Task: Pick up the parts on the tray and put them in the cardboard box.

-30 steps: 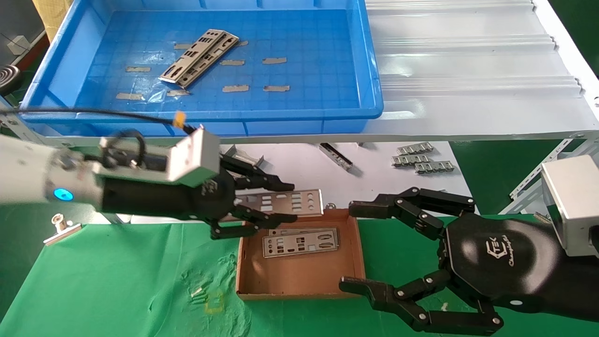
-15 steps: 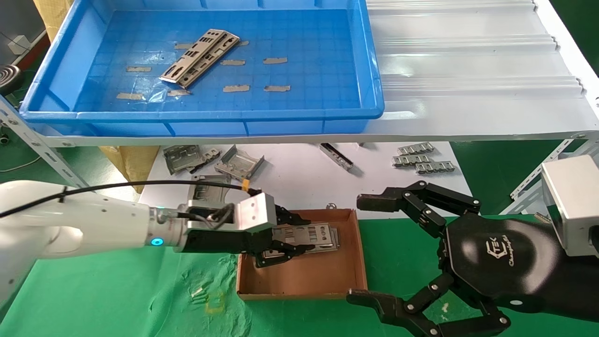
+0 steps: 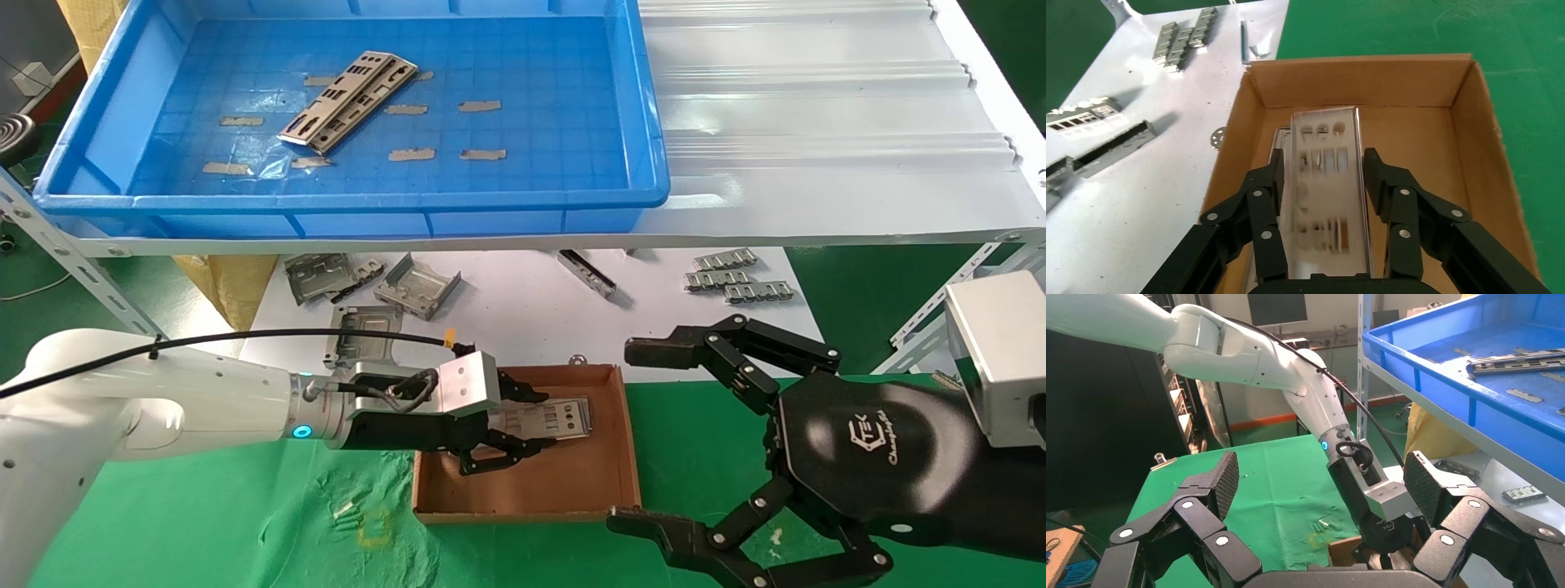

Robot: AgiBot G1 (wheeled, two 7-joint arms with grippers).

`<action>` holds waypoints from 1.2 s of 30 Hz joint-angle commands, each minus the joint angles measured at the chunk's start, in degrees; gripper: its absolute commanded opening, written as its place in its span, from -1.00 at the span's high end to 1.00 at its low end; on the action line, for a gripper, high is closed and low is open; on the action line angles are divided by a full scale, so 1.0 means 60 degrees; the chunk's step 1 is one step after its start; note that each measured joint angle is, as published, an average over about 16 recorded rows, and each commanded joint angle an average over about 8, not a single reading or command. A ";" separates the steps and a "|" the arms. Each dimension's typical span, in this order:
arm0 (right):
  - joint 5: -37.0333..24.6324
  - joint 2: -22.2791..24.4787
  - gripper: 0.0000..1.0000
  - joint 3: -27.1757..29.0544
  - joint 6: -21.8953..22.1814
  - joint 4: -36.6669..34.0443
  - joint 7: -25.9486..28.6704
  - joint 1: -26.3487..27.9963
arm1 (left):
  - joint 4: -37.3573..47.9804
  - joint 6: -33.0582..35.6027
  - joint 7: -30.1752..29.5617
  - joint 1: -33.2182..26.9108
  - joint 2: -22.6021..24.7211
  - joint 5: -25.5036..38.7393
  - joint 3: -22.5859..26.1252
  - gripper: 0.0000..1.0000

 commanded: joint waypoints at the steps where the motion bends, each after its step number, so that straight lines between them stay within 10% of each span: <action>1: 0.0000 0.0000 -1.00 0.0000 0.0000 0.0000 0.0000 0.0000 | 0.0212 0.0003 0.0143 -0.0010 0.0072 -0.0020 -0.0014 -1.00; 21: 0.0001 0.0000 -1.00 0.0000 0.0001 -0.0001 -0.0001 -0.0001 | 0.1401 0.3469 -0.0801 0.0098 -0.0994 -0.1493 -0.0888 -1.00; 36: 0.0001 0.0001 -1.00 0.0000 0.0002 -0.0003 -0.0001 -0.0001 | 0.0834 0.3477 -0.1120 0.0376 -0.1324 -0.1688 -0.1152 -1.00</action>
